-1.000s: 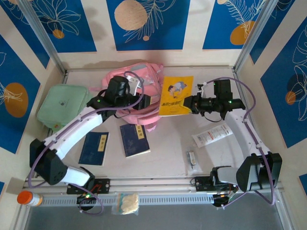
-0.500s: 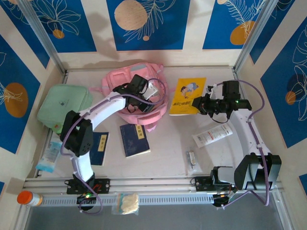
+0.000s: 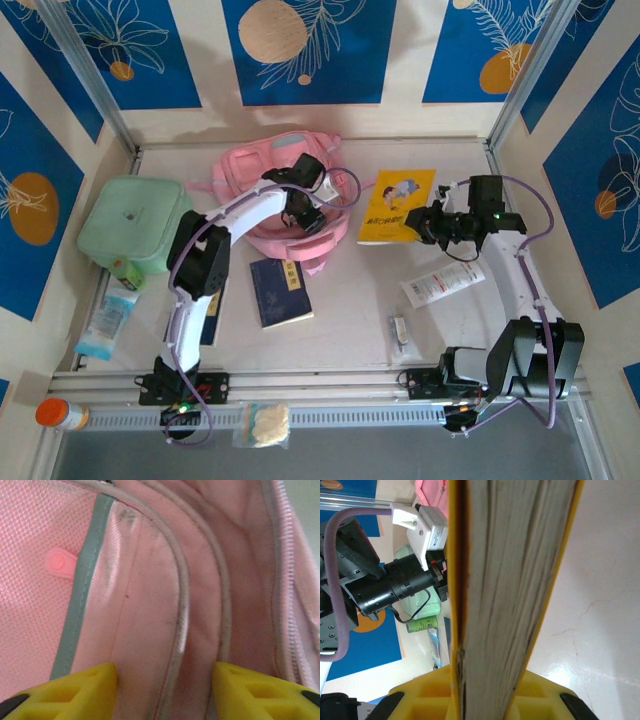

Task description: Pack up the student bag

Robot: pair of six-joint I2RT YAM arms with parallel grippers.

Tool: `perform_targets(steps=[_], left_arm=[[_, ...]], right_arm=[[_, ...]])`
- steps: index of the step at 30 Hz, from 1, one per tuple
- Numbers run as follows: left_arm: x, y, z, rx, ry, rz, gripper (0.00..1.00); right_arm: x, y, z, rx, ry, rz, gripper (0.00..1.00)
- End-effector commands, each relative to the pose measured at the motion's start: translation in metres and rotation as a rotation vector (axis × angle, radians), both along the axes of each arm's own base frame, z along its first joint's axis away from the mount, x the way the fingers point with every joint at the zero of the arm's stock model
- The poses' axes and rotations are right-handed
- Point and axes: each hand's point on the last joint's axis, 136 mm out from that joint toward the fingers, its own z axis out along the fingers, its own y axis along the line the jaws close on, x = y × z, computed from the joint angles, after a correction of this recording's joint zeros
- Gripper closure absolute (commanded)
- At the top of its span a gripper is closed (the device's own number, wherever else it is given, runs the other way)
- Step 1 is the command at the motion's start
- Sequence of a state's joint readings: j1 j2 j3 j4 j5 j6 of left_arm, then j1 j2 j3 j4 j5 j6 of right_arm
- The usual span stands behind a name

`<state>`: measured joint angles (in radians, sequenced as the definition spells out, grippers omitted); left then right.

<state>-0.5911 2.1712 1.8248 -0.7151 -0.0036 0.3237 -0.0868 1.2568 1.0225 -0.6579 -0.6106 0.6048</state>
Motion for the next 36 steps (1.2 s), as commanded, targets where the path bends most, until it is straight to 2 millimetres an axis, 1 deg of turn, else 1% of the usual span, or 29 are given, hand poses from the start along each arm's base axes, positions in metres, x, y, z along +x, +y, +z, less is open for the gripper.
perform_targets(steps=[1,3,5,6,8,11,13,15,19,23,26,30,33,36], left_arm=[[0.014,0.01,-0.001,0.055,-0.04,0.016,0.51],[0.019,0.012,-0.003,0.064,-0.043,0.019,0.56],[0.022,0.014,-0.005,0.075,-0.035,0.024,0.65],[0.023,0.014,-0.003,0.074,-0.036,0.026,0.69],[0.024,0.013,0.002,0.061,-0.043,0.024,0.76],[0.023,0.009,0.013,0.03,-0.054,0.008,0.89],[0.024,0.007,0.024,0.015,-0.078,0.003,0.93],[0.027,0.004,0.039,-0.009,-0.114,0.004,0.99],[0.029,-0.003,0.079,-0.065,-0.193,0.0,1.0],[0.029,-0.004,0.12,-0.101,-0.282,0.018,1.0],[0.018,-0.008,0.147,-0.148,-0.31,0.004,1.0],[-0.002,-0.013,0.17,-0.152,-0.37,-0.014,1.0],[-0.007,-0.006,0.191,-0.175,-0.413,0.03,1.0],[-0.002,0.007,0.216,-0.174,-0.492,0.095,1.0]], right_arm=[[0.0,0.007,0.016,0.046,-0.084,0.049,1.0],[0.0,0.007,0.016,0.049,-0.083,0.049,1.0],[0.0,0.007,0.016,0.049,-0.085,0.051,1.0],[0.0,0.007,0.017,0.049,-0.086,0.051,1.0],[0.0,0.006,0.017,0.048,-0.088,0.05,1.0],[0.0,0.004,0.019,0.052,-0.092,0.045,1.0],[0.001,0.003,0.022,0.057,-0.098,0.041,1.0],[0.001,0.001,0.023,0.057,-0.102,0.034,1.0],[0.003,-0.005,0.025,0.058,-0.101,0.014,1.0],[0.004,-0.009,0.03,0.061,-0.108,0.003,1.0],[0.005,-0.015,0.032,0.02,-0.109,-0.018,1.0],[0.004,-0.015,0.039,0.014,-0.12,-0.006,1.0],[0.001,-0.013,0.04,0.016,-0.102,-0.002,1.0],[-0.006,-0.006,0.036,0.013,-0.061,0.011,1.0]])
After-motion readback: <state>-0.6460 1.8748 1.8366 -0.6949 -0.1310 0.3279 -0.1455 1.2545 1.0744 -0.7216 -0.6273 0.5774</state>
